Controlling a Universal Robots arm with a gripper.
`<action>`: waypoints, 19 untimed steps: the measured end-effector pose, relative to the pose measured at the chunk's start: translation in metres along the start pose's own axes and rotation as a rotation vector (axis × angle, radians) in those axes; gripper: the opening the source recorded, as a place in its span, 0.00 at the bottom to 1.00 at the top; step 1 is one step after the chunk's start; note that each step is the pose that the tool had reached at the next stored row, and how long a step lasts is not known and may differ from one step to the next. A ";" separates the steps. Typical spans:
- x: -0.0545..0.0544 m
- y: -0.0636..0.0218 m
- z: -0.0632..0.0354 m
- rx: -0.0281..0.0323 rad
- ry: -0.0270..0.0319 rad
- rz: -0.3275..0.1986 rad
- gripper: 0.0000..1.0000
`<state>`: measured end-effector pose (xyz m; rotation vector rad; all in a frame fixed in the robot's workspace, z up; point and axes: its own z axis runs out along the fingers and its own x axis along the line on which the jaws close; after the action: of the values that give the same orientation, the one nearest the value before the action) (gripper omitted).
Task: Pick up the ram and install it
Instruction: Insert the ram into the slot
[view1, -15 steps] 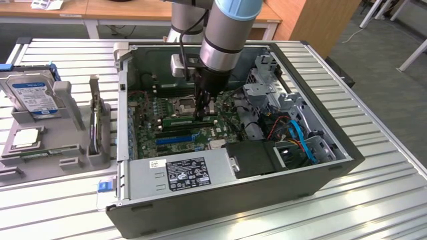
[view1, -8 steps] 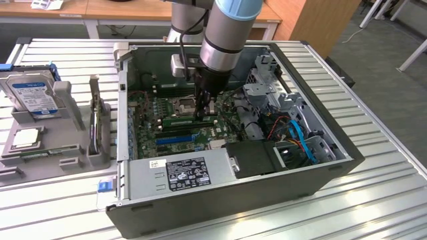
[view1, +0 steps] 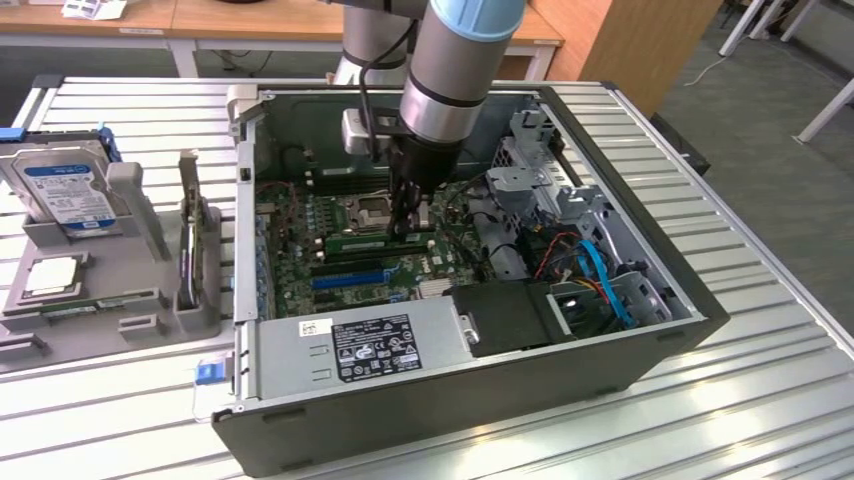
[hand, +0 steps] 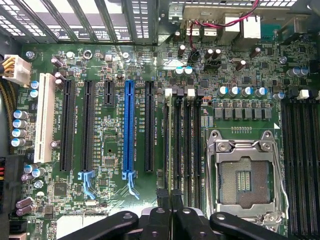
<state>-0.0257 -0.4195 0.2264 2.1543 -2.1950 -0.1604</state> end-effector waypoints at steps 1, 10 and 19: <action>0.000 0.0000 0.0002 0.0000 -0.0001 0.000 0.11; 0.000 0.0000 0.0001 0.0005 -0.0018 0.000 0.11; 0.000 0.0000 -0.0025 0.0001 -0.0011 0.000 0.11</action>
<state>-0.0254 -0.4194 0.2288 2.1549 -2.1955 -0.1614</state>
